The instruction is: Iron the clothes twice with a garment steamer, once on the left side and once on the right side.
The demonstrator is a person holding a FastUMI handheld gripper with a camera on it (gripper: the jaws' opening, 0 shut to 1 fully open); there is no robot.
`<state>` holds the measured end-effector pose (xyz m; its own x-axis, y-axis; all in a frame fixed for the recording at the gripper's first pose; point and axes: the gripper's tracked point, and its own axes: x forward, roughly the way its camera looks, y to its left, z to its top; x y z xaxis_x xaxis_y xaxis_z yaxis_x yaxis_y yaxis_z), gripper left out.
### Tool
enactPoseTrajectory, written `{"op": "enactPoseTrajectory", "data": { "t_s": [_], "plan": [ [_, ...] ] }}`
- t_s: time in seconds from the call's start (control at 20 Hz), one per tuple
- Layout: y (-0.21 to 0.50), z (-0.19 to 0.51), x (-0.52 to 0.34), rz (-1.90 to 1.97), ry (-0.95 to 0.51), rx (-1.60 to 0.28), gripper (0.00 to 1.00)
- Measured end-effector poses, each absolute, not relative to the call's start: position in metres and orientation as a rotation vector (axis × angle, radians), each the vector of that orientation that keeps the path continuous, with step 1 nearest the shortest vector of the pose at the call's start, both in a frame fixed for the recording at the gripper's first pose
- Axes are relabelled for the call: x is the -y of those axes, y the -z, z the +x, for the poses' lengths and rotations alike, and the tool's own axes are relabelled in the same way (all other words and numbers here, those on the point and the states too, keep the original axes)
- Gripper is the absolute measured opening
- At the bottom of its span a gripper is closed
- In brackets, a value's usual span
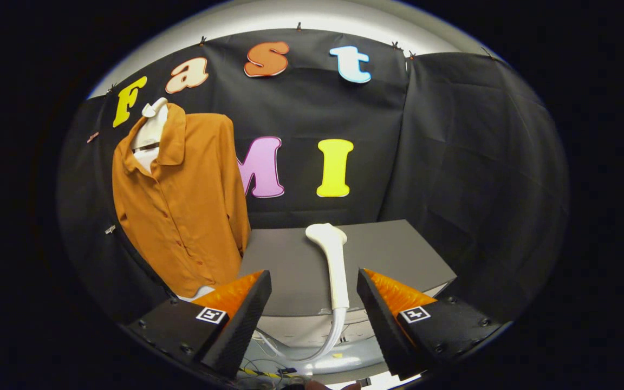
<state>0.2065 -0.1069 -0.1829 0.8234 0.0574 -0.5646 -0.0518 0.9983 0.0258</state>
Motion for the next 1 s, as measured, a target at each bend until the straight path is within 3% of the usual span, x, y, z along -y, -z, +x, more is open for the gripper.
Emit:
{"op": "enactPoseTrajectory", "data": {
  "t_s": [0.6, 0.65, 0.8, 0.85, 1.0],
  "plan": [
    [0.333, 0.291, 0.150, 0.119, -0.049, -0.944, 0.98],
    [0.338, 0.292, 0.149, 0.130, -0.059, -0.958, 0.84],
    [0.354, 0.296, 0.148, 0.114, -0.071, -1.010, 0.69],
    [0.357, 0.291, 0.144, 0.118, -0.092, -1.027, 0.58],
    [0.364, 0.299, 0.142, 0.080, -0.126, -0.971, 0.40]
  ]
}}
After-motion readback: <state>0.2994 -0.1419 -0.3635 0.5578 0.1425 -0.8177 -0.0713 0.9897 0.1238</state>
